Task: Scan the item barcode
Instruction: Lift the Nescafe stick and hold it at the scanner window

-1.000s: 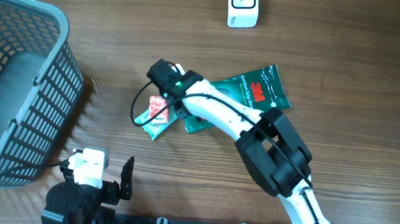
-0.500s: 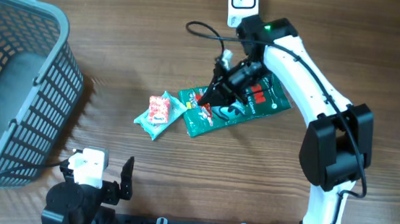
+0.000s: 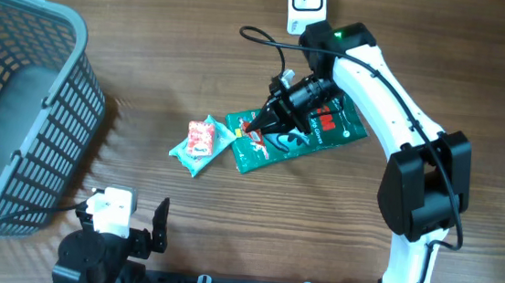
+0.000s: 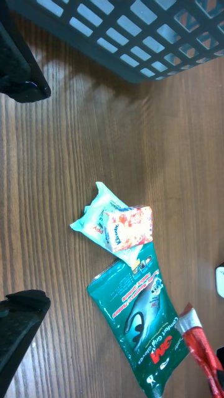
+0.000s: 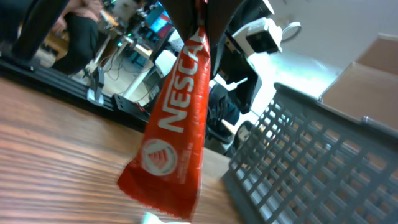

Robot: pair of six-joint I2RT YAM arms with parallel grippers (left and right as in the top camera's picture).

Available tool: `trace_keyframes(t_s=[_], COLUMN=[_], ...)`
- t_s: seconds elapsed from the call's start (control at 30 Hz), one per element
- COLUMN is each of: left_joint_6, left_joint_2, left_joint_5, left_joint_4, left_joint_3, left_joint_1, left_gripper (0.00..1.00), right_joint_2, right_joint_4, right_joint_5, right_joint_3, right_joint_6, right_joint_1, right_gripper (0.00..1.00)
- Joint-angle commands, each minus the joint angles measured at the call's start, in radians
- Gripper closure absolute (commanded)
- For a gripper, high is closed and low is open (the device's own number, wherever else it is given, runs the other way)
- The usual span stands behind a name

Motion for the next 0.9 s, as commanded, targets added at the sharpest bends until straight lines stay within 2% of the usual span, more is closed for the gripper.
trace_keyframes(t_s=[0.0,0.03,0.2,0.3,0.53,0.57,0.63,0.73,0.87], left_joint_6=[-0.002,-0.002,-0.002,-0.002,-0.002,-0.002,-0.002,-0.002,-0.002], left_joint_2=[-0.006,-0.006,-0.006,-0.006,-0.006,-0.006,-0.006,-0.006,-0.006], left_joint_5=[0.012,0.011,0.012,0.012,0.012,0.012,0.012,0.012,0.012], left_joint_4=[0.003,0.003,0.003,0.003,0.003,0.003,0.003,0.003,0.003], left_joint_3=[0.003,0.003,0.003,0.003,0.003,0.003,0.003,0.003,0.003], left_joint_1=[0.005,0.005,0.005,0.005,0.005,0.005,0.005,0.005,0.005], left_gripper=[0.00,0.00,0.00,0.00,0.00,0.00,0.00,0.00,0.00], right_joint_2=[-0.012,-0.012,-0.012,-0.012,-0.012,-0.012,-0.012,-0.012,-0.012], right_joint_4=[-0.017,-0.033,-0.054,-0.089,-0.095,-0.077,0.021,0.123,0.234], right_joint_5=[-0.196,-0.230,-0.282,-0.355,-0.357,-0.330,-0.142,0.330,0.498], right_joint_3=[0.010,0.010,0.010,0.010,0.010,0.010,0.010,0.010,0.010], right_joint_6=[-0.307,-0.369,-0.385,-0.458,-0.458,-0.463,-0.502,-0.499,-0.501], right_joint_1=[-0.001,-0.002,-0.002,-0.002,-0.002,-0.002,-0.002,0.002,0.001], right_gripper=[0.96,0.96,0.96,0.96,0.96,0.96,0.96,0.96,0.96])
